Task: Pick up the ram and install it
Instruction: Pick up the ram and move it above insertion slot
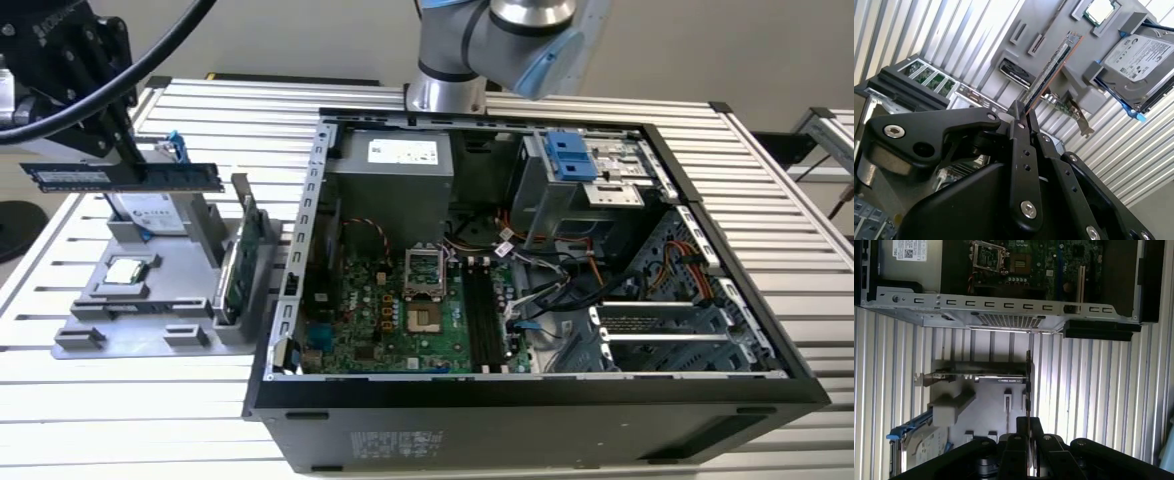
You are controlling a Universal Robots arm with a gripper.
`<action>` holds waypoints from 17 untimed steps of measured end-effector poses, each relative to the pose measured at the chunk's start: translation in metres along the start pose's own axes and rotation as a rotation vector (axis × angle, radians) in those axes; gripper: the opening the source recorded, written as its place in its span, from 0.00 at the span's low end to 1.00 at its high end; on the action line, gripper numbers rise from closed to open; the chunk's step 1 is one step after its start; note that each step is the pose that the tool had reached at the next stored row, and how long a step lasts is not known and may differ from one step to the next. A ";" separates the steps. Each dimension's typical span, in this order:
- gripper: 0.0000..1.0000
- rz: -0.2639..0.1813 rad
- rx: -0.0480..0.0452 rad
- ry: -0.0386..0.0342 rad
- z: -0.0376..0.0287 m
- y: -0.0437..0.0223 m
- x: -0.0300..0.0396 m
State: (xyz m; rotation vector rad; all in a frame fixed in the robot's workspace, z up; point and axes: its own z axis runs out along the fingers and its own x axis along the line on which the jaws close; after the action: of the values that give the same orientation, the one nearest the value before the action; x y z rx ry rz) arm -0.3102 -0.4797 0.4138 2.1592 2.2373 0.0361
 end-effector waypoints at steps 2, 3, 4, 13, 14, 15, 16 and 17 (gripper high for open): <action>0.00 0.000 0.0000 0.0000 0.0001 0.0023 -0.0001; 0.00 0.000 -0.0001 0.0001 0.0002 0.0035 -0.0001; 0.00 0.000 0.0000 0.0001 0.0002 0.0047 -0.0002; 0.00 0.000 0.0000 0.0000 0.0006 0.0155 -0.0005; 0.00 0.000 -0.0001 0.0001 0.0007 0.0166 -0.0006; 0.00 0.000 0.0000 0.0000 0.0007 0.0177 -0.0006; 0.00 0.000 0.0000 0.0000 0.0008 0.0188 -0.0007; 0.00 0.000 0.0000 0.0000 0.0008 0.0198 -0.0007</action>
State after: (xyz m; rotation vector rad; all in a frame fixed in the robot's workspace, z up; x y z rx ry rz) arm -0.2903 -0.4797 0.4138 2.1592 2.2373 0.0361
